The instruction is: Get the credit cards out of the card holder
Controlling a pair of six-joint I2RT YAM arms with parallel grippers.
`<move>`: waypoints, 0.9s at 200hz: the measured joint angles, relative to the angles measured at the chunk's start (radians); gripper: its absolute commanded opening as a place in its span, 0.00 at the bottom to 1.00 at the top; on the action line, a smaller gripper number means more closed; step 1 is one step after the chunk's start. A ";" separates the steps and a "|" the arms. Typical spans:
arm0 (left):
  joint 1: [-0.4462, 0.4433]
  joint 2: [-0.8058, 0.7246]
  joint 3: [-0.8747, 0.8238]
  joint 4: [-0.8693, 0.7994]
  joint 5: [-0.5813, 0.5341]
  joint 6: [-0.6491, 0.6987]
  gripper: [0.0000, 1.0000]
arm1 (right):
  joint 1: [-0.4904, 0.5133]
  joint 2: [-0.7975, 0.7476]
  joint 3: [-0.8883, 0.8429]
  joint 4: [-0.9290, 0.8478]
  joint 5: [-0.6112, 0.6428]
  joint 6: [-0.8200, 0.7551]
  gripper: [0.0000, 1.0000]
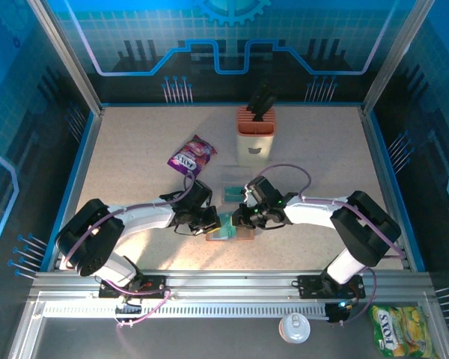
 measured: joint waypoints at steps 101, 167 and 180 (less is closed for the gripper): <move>0.000 -0.026 0.000 -0.012 -0.008 0.001 0.11 | -0.023 -0.113 -0.029 -0.043 0.002 -0.008 0.09; 0.000 -0.080 0.023 -0.034 -0.008 0.023 0.14 | -0.023 -0.164 0.037 -0.178 0.029 -0.084 0.04; 0.000 -0.091 0.023 -0.036 -0.011 0.023 0.14 | -0.023 -0.164 0.077 -0.230 0.040 -0.124 0.03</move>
